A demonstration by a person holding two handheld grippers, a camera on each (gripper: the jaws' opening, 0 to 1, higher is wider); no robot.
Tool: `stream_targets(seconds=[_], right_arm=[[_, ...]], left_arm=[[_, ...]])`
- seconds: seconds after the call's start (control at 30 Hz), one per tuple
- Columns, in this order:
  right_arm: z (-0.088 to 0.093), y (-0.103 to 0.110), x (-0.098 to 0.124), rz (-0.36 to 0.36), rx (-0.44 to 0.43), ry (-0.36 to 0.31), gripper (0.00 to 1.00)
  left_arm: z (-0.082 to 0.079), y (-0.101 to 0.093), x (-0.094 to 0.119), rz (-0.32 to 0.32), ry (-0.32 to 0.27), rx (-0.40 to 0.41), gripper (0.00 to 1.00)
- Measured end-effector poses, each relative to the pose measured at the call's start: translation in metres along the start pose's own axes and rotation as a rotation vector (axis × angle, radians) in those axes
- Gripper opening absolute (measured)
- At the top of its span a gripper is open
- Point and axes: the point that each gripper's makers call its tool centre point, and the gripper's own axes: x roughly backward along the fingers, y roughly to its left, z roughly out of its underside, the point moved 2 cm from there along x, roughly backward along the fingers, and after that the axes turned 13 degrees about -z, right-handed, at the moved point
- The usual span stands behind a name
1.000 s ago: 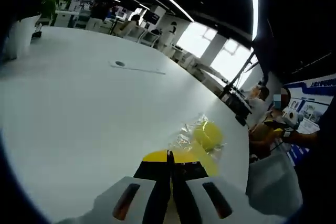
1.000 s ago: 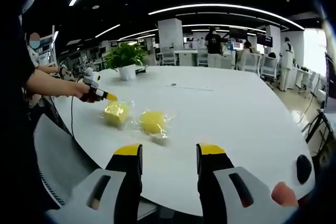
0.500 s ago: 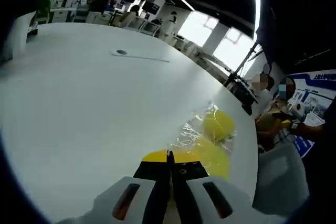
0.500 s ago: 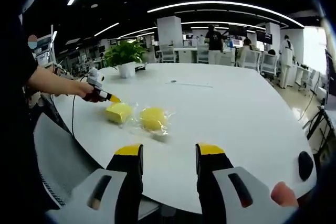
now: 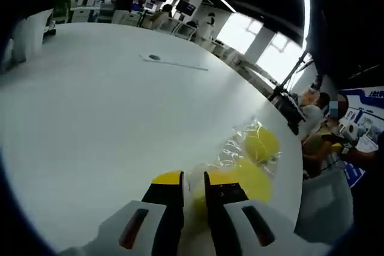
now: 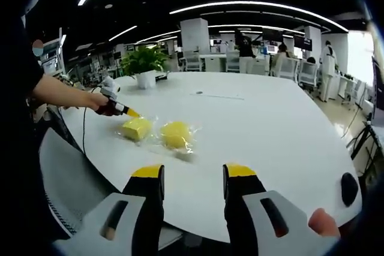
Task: Compare the silicone blocks by pressing each to a similar depth, holding the contact briefly, and releasing to observe deformation and rebound differences across the visible hardness samples.
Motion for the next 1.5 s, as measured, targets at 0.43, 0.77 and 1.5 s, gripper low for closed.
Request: stream_targets(seconds=[0.43, 0.77, 1.5], right_arm=[[0.002, 0.003, 0.007, 0.005, -0.003, -0.024, 0.36], [-0.001, 0.005, 0.003, -0.014, 0.018, -0.025, 0.36], [-0.023, -0.004, -0.02, -0.035, 0.069, -0.015, 0.34]], left_arm=[[-0.014, 0.004, 0.029, -0.087, -0.098, -0.027, 0.21], [-0.016, -0.006, 0.053, -0.104, -0.139, -0.122, 0.26], [-0.043, -0.042, 0.122, -0.114, -0.36, -0.277, 0.34]])
